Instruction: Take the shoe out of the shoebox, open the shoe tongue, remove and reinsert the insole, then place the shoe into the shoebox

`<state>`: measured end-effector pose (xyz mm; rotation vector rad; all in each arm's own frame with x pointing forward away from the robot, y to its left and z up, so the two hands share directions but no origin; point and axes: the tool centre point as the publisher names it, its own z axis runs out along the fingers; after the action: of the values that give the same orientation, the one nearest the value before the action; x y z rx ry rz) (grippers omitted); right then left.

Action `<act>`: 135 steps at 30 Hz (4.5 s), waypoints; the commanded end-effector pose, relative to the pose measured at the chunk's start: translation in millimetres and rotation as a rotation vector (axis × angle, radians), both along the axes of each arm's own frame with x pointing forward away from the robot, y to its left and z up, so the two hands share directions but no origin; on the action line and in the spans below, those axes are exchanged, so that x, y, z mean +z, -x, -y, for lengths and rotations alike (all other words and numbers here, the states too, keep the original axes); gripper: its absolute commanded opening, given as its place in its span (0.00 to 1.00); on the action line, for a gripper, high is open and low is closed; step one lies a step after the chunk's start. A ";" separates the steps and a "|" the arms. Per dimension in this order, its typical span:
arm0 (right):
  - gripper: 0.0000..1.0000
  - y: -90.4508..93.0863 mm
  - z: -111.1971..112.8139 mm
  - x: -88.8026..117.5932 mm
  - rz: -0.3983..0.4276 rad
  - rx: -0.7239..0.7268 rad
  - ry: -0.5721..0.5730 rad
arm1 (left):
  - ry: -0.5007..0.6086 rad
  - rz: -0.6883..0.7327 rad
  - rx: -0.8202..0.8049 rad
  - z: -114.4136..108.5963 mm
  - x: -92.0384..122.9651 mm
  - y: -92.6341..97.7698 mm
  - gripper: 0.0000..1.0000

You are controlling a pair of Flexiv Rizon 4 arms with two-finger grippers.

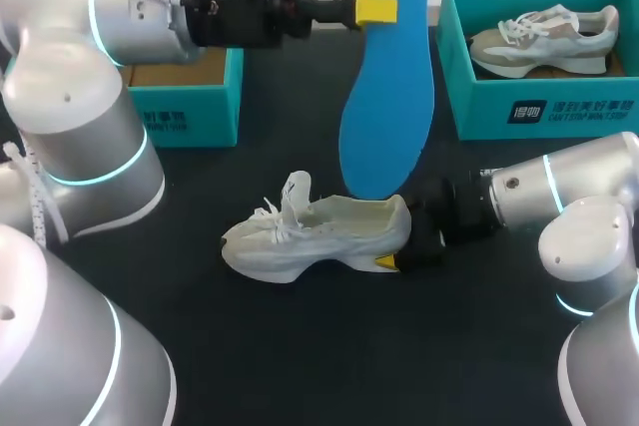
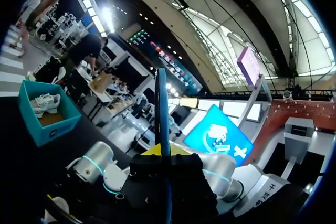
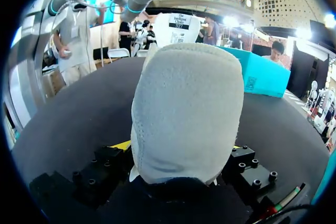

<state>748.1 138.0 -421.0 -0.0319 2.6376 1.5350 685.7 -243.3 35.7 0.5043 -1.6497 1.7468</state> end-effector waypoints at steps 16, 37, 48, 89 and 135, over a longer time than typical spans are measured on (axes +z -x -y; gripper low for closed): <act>0.00 -1.6 -1.9 -4.6 0.001 -0.003 0.005 | 0.010 -0.127 -0.005 4.6 -15.6 62.0 0.00; 0.00 -1.6 -1.9 -4.6 0.001 -0.003 0.005 | 0.038 -0.138 -0.027 8.9 -22.3 66.1 0.00; 0.00 -1.6 -1.9 -4.6 0.001 -0.003 0.005 | 0.038 -0.138 -0.027 8.9 -22.3 66.1 0.00; 1.00 0.0 17.5 9.8 -0.034 -0.037 0.079 | 0.038 -0.138 -0.027 8.9 -22.3 66.1 0.00; 1.00 4.2 30.0 86.0 -0.167 -0.034 0.668 | 0.038 -0.138 -0.027 8.9 -22.3 66.1 0.00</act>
<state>741.6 103.8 -342.3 0.0979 3.0651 0.8283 620.0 -250.1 14.3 0.5697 -1.5194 1.6793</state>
